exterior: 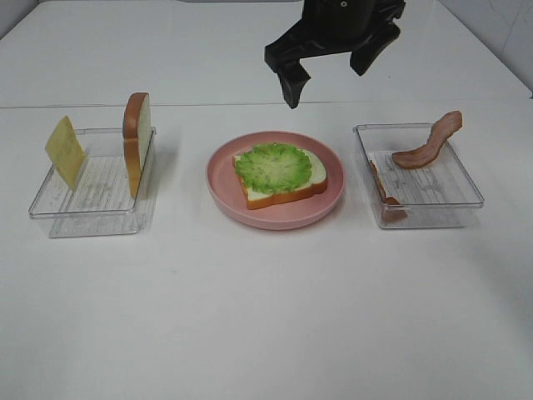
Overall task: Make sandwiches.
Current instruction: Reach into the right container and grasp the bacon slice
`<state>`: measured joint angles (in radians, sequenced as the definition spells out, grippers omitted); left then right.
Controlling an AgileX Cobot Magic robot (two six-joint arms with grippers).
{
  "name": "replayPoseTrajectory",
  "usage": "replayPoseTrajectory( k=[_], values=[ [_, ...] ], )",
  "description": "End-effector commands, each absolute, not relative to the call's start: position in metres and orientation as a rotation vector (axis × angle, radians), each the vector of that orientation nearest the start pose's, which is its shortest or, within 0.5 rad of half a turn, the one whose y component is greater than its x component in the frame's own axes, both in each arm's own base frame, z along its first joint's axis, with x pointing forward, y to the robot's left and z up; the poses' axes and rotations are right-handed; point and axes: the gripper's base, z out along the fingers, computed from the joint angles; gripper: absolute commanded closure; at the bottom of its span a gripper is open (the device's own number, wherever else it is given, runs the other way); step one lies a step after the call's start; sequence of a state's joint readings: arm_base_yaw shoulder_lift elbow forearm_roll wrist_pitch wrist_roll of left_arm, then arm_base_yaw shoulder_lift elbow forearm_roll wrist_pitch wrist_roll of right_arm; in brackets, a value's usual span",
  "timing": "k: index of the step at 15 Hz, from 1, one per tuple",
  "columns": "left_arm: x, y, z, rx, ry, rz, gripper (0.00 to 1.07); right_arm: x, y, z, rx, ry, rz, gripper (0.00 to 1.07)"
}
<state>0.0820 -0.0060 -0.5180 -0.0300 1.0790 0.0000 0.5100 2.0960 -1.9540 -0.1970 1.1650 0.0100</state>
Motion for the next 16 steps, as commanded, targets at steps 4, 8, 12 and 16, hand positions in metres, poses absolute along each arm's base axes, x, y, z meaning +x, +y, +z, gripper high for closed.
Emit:
replayPoseTrajectory(
  k=[4, 8, 12, 16],
  values=[
    [-0.01, -0.003, 0.281, -0.081, 2.023, 0.009, 0.07, 0.4, 0.163, 0.3, -0.621, 2.774, -0.19, 0.09],
    [-0.01, -0.003, 0.281, -0.081, 2.023, 0.009, 0.07, 0.384, 0.152, 0.28, -0.563, 2.868, -0.27, 0.09],
    [-0.01, -0.003, 0.281, -0.081, 2.023, 0.009, 0.07, 0.376, 0.149, 0.24, -0.573, 2.93, -0.289, 0.09],
    [-0.01, -0.003, 0.281, -0.081, 2.023, 0.009, 0.07, 0.375, 0.15, 0.208, -0.534, 2.964, -0.276, 0.09]
  ],
)
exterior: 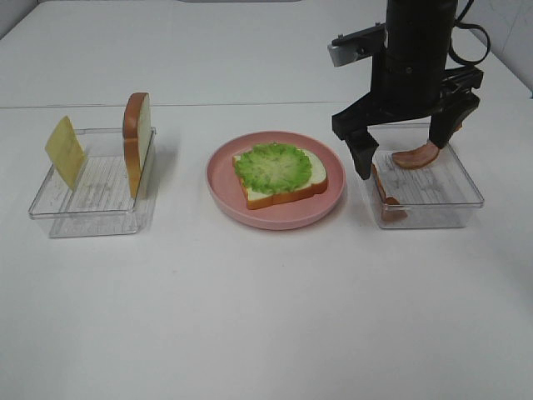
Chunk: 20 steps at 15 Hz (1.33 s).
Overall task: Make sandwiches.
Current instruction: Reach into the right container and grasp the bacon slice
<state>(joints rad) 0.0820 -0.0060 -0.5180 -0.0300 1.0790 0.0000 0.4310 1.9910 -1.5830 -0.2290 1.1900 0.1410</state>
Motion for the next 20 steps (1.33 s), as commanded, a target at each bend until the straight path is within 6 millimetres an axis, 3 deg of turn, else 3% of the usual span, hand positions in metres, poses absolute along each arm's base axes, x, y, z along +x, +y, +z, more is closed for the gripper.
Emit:
replayPoseTrajectory(
  k=[1, 8, 13, 14, 15, 17, 19, 20],
  values=[
    [-0.01, -0.003, 0.281, -0.081, 2.023, 0.009, 0.07, 0.377, 0.151, 0.203, -0.533, 2.963, -0.26, 0.09],
    [-0.01, -0.003, 0.281, -0.081, 2.023, 0.009, 0.07, 0.385, 0.157, 0.166, -0.533, 3.01, -0.246, 0.12],
    [-0.01, -0.003, 0.281, -0.081, 2.023, 0.009, 0.07, 0.389, 0.158, 0.15, -0.558, 3.007, -0.271, 0.28],
    [-0.01, -0.003, 0.281, -0.081, 2.023, 0.009, 0.07, 0.389, 0.158, 0.149, -0.56, 3.009, -0.278, 0.39],
    [-0.01, -0.003, 0.281, -0.081, 2.023, 0.009, 0.07, 0.39, 0.157, 0.149, -0.558, 2.999, -0.281, 0.66],
    [-0.01, -0.003, 0.281, -0.081, 2.023, 0.009, 0.07, 0.392, 0.157, 0.149, -0.531, 2.985, -0.296, 0.93],
    [-0.01, -0.003, 0.281, -0.081, 2.023, 0.009, 0.07, 0.392, 0.156, 0.15, -0.525, 2.98, -0.311, 1.06],
    [-0.01, -0.003, 0.281, -0.081, 2.023, 0.009, 0.07, 0.393, 0.155, 0.15, -0.521, 2.973, -0.328, 1.07]
  ],
)
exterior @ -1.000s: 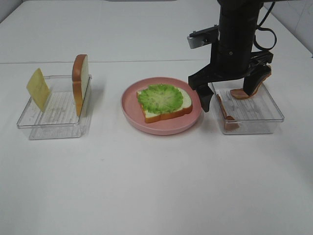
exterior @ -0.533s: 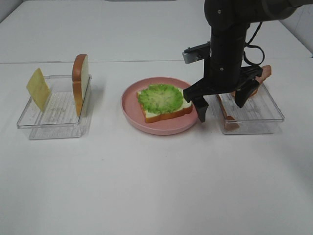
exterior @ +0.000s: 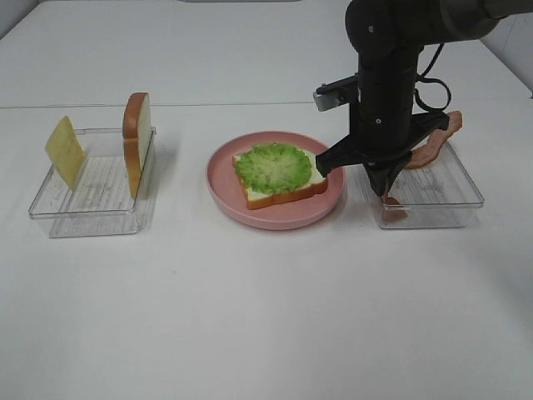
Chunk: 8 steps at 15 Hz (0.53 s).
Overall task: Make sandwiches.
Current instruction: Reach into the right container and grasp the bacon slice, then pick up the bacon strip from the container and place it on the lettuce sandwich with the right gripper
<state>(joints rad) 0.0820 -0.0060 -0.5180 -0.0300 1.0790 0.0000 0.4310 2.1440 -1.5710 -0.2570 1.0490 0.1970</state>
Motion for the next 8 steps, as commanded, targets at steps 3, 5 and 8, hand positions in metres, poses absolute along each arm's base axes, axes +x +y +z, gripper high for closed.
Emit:
replayPoseTrajectory(
  k=[3, 5, 8],
  values=[
    [-0.01, -0.003, 0.281, -0.081, 2.023, 0.009, 0.07, 0.393, 0.155, 0.153, -0.52, 2.967, -0.328, 1.07],
    [-0.01, -0.003, 0.281, -0.081, 2.023, 0.009, 0.07, 0.394, 0.154, 0.163, -0.526, 2.966, -0.352, 1.07],
    [-0.01, -0.003, 0.281, -0.081, 2.023, 0.009, 0.07, 0.402, 0.155, 0.185, -0.559, 2.953, -0.383, 1.07]
  ],
)
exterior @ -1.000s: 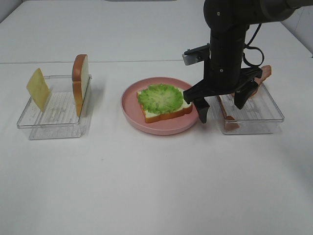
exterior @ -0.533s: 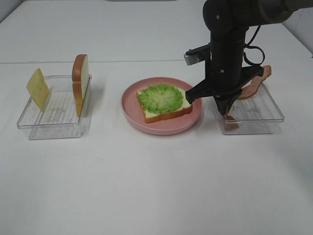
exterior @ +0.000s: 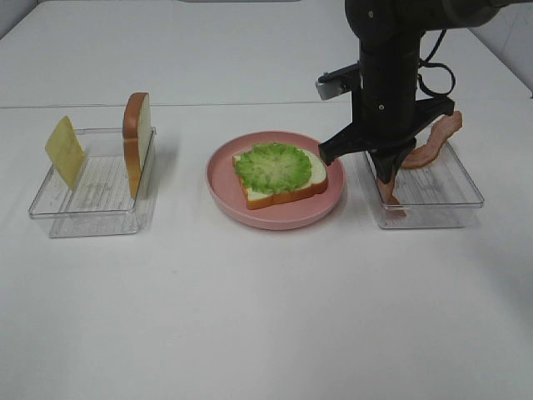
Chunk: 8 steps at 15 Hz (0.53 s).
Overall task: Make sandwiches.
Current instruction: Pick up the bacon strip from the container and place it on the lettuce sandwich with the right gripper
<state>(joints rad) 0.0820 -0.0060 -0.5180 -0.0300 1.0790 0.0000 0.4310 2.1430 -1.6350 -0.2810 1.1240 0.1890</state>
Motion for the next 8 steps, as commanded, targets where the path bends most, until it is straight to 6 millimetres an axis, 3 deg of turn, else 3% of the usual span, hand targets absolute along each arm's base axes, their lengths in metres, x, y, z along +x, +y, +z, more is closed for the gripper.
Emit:
replayPoseTrajectory(
  k=[1, 4, 5, 8],
  values=[
    [-0.01, -0.003, 0.281, -0.081, 2.023, 0.009, 0.07, 0.405, 0.159, 0.2, -0.592, 2.939, -0.376, 1.07],
    [-0.01, -0.003, 0.28, -0.081, 2.023, 0.01, 0.07, 0.412, 0.169, 0.231, -0.588, 2.907, -0.257, 1.07],
    [-0.01, -0.003, 0.28, -0.081, 2.023, 0.01, 0.07, 0.412, 0.184, 0.254, -0.621, 2.87, -0.112, 1.07],
    [-0.01, -0.003, 0.28, -0.082, 2.023, 0.009, 0.07, 0.408, 0.208, 0.269, -0.644, 2.808, 0.055, 1.07]
  ],
)
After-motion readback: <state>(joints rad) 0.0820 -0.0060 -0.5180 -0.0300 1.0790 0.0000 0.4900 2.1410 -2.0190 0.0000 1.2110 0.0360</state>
